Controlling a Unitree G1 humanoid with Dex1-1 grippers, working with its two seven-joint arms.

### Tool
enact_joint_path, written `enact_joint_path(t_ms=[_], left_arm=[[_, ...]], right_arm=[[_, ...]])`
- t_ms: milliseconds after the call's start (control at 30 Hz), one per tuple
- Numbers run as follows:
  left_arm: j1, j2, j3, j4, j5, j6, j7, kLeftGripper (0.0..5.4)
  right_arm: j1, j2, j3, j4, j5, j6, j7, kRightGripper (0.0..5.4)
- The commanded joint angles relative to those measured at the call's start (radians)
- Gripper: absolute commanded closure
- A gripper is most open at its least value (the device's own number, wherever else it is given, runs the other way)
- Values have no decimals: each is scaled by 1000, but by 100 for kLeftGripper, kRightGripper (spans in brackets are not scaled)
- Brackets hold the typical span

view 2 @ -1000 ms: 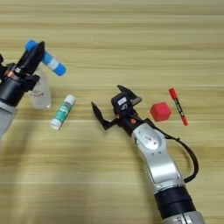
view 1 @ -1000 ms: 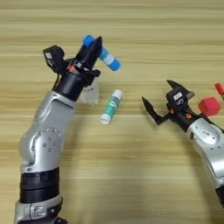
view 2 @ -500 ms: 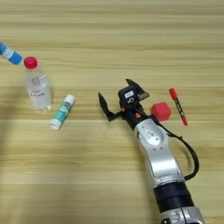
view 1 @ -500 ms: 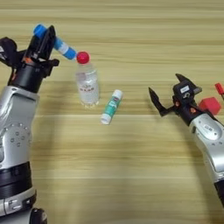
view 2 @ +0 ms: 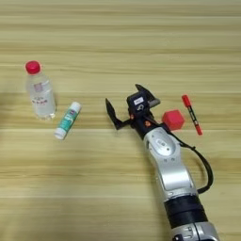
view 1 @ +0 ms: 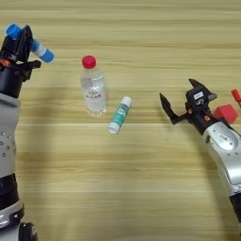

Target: Move the objects on the table

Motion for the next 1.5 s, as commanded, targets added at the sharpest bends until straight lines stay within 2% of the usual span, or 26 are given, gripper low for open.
enact_joint_path(t_ms=[33,300,433,533,700,833,1000,1200,1500], left_arm=[[-13,15,6,-1,-12,4,-6,408],[-16,17,10,6,-24,11,-8,408],[-15,21,0,35,-2,16,-8,408],[-15,26,-13,75,23,19,-8,408],[-7,32,-57,143,94,18,-4,408],[-11,44,-82,235,168,-4,-6,408],[-27,46,-96,335,222,-13,-17,408],[-27,56,-116,386,266,-1,-25,408],[-32,57,-124,438,294,-2,-49,408]], right_arm=[[-15,1,1,10,-1,8,-2,0],[-14,2,4,11,-2,10,-1,0],[-14,2,4,12,-2,9,-2,0],[-14,3,5,11,-3,9,-3,0],[-15,6,-3,11,0,5,-12,0],[-21,10,-17,16,5,2,-26,0],[-23,13,-21,19,6,2,-32,0],[-22,16,-19,17,5,6,-34,0],[-21,20,-18,14,2,8,-35,0]])
